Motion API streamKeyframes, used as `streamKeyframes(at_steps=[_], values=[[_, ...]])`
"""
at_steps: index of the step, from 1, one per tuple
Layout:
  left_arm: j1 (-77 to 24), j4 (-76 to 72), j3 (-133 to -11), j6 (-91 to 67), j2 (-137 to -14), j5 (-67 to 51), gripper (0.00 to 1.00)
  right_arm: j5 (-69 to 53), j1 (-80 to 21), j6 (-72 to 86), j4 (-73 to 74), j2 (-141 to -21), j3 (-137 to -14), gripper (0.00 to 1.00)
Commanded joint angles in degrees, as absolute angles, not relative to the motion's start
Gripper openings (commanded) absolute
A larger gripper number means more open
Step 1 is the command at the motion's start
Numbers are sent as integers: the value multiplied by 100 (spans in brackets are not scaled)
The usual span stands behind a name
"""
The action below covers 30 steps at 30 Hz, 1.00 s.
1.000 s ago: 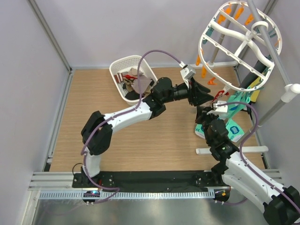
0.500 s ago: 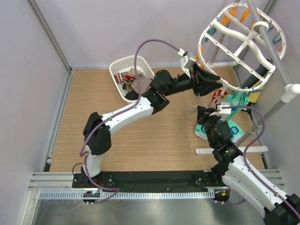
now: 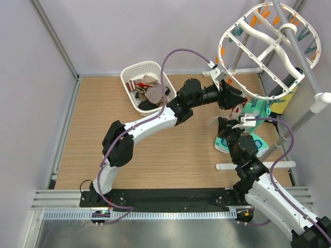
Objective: Remove the socks clipped to the hanger
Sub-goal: Remove the sock from the hanger.
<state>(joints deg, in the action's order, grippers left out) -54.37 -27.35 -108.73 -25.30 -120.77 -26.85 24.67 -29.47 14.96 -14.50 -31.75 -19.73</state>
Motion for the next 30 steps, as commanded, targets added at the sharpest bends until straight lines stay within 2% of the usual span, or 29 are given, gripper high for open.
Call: streamKeyframes(at_steps=[1,5,19,30], values=[[-5432,-2733,-10951,-2119,-11962,-2453,49,2417,-2927,1424,-1573,-3147,-2074,1],[-5344,-2681,-11056,-2144,-12006,-2443,52,2417,-2927,1424,-1556,-3155,-2048,1],[-5230,-3181,-11285,-2347,-12357,-3181,55,2356,-2927,1415,-1503,-3094,-2065,1],[-5256,-3454,-11575,-2478,-12673,-3278,58,2285,-2918,1468,-1468,-3033,-1942,1]])
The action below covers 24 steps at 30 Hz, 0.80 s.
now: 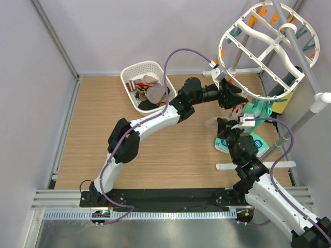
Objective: Remove the socks clipped to the hanger
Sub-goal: Remove the sock from the hanger.
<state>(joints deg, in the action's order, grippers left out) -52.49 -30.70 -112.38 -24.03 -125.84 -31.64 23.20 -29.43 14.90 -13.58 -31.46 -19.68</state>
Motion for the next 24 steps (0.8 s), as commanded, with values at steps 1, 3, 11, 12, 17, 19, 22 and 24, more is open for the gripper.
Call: streamKeyframes(at_steps=[1,3,11,12,17,19,22,24], values=[[-5256,-3445,-11610,-2479,-12709,-3278,58,2294,-2927,1459,-1450,-3006,-1916,1],[-5256,-3463,-11654,-2470,-12761,-3278,59,2303,-2927,1477,-1441,-2971,-1899,1],[-5247,-3243,-11927,-2224,-12920,-3120,60,2241,-2927,1485,-1494,-3085,-1898,1],[-5247,-3278,-11918,-2232,-12929,-3111,60,2233,-2927,1477,-1494,-3076,-1881,1],[-5230,-3357,-11997,-2241,-13052,-3138,61,2267,-2927,1485,-1485,-3050,-1863,1],[-5203,-3427,-11971,-2276,-13087,-3207,61,2259,-2918,1485,-1468,-3024,-1872,1],[-5116,-3944,-12006,-2713,-13183,-3498,59,2267,-2927,1468,-1441,-2980,-1872,1],[-5080,-4025,-12041,-2838,-13245,-3551,57,2285,-2927,1468,-1424,-2953,-1881,1]])
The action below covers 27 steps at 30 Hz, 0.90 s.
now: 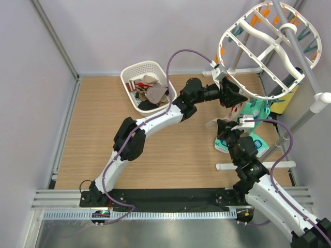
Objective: Remove the socks clipped to the hanger
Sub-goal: Remove the sock from the hanger.
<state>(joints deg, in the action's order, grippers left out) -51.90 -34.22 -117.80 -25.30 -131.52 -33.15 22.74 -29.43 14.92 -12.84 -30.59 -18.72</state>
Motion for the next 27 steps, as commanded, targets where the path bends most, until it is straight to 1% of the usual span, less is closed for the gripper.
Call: streamKeyframes(at_steps=[1,4,14,16,17,18,20,21,23,24,26,27], values=[[-5080,-4017,-12058,-2813,-13254,-3559,56,2276,-2927,1468,-1424,-2953,-1881,1],[-5080,-4025,-12067,-2812,-13271,-3629,53,2268,-2927,1459,-1415,-2962,-1872,1],[-5080,-4166,-12454,-3040,-13517,-3752,52,2259,-2927,1459,-1468,-3032,-1854,1],[-5080,-4131,-12498,-3041,-13553,-3770,46,2276,-2927,1468,-1468,-3032,-1854,1],[-5080,-4079,-12489,-3024,-13527,-3753,44,2276,-2927,1459,-1468,-3032,-1854,1],[-5080,-4078,-12472,-2980,-13509,-3744,40,2276,-2927,1459,-1476,-3032,-1854,1],[-5080,-4061,-12463,-2979,-13474,-3718,31,2268,-2935,1459,-1485,-3032,-1846,1],[-5080,-4061,-12463,-2988,-13465,-3718,23,2276,-2927,1476,-1485,-3032,-1846,1],[-5080,-4061,-12463,-2997,-13439,-3683,17,2276,-2927,1476,-1477,-3024,-1846,1],[-5080,-4061,-12454,-2997,-13438,-3674,9,2285,-2927,1468,-1477,-3006,-1846,1],[-5080,-4061,-12463,-3023,-13438,-3621,2,2294,-2927,1476,-1459,-2997,-1846,1],[-5071,-4061,-12463,-3041,-13430,-3604,0,2285,-2927,1477,-1459,-2980,-1846,1]])
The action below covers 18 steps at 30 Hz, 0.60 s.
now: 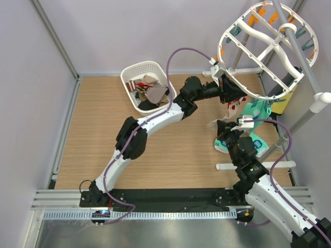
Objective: Remove the socks clipped to the hanger
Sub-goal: Remove the sock from the hanger.
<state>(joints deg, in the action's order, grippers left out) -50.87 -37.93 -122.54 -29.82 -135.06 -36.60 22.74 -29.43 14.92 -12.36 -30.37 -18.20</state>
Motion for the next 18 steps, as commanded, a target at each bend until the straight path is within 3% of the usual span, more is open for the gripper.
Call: streamKeyframes(at_steps=[1,18], values=[[-5080,-4061,-12463,-3067,-13438,-3595,0,2285,-2927,1477,-1450,-2979,-1846,1],[-5080,-4174,-12269,-3304,-13307,-3717,3,2619,-2927,1820,-633,-2593,-1863,1]])
